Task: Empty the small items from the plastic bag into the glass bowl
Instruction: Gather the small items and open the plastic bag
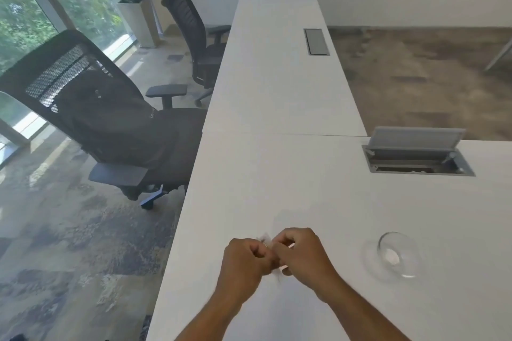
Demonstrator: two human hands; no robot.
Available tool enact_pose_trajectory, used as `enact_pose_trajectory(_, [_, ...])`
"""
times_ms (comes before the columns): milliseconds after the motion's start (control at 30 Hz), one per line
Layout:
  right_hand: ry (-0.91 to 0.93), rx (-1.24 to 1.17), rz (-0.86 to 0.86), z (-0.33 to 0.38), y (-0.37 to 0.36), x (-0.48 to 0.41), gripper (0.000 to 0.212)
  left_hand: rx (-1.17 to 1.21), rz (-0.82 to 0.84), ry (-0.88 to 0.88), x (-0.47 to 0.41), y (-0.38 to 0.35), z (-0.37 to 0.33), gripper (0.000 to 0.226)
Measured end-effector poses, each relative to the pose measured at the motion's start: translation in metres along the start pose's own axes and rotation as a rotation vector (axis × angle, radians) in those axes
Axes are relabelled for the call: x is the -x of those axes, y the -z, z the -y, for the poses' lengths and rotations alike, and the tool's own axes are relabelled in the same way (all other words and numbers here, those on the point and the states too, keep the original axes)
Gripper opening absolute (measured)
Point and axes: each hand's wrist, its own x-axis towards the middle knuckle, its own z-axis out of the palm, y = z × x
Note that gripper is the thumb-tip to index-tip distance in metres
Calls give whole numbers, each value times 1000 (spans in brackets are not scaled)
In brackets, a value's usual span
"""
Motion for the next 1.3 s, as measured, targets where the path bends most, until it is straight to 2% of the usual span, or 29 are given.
enact_pose_trajectory(100, [-15,-73,-12,-1,12,4,19,85,43,-7,5,-6,-7,26])
enact_pose_trajectory(167, [-25,-117,-22,-4,20,6,20,160,72,-20,7,-10,-8,18])
enact_pose_trajectory(267, [-38,-172,-27,-10,32,10,22,220,87,-26,9,-19,-8,21])
enact_pose_trajectory(400, [-33,-134,-63,-14,39,16,21,169,-47,-21,12,-33,-11,24])
enact_pose_trajectory(500, [-1,-18,-104,-17,40,15,19,114,-164,-49,15,-44,-15,24])
enact_pose_trajectory(667, [46,147,-137,-17,44,15,12,25,-255,-144,19,-62,-15,25])
enact_pose_trajectory(900, [48,284,-190,-21,60,13,17,-58,-403,-215,14,-58,-22,23])
enact_pose_trajectory(1000, [37,290,-183,-21,66,14,16,-38,-347,-188,11,-56,-22,22])
enact_pose_trajectory(1200, [6,157,-227,-19,62,16,13,168,-246,-79,14,-64,-24,22])
enact_pose_trajectory(1300, [-30,240,-166,-21,57,18,26,198,-214,-62,16,-68,-23,21])
